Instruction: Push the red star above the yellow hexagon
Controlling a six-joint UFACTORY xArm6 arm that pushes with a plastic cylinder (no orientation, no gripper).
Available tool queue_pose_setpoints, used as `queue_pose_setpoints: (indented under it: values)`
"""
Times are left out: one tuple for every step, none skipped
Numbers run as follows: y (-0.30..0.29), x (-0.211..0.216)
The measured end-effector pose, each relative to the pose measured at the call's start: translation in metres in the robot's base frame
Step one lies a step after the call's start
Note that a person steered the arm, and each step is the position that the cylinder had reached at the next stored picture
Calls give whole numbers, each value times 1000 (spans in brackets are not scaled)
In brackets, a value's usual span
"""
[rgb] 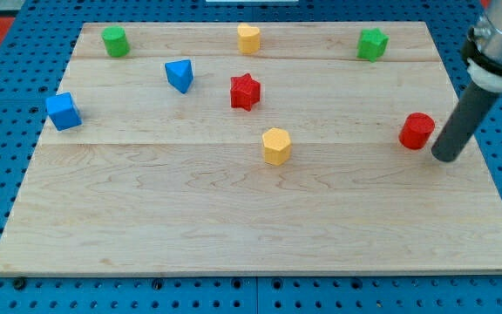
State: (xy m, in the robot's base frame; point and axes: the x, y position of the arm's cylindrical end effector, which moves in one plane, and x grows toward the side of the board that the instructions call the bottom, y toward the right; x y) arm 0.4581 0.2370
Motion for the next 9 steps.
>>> queue_pose_setpoints:
  values:
    - [-28,-6]
    - [-28,-28]
    - [-28,-30]
    - [-28,-25]
    - [-28,-24]
    - [-30,-16]
    - [-47,-5]
    - [-98,-28]
    - [-132,-73]
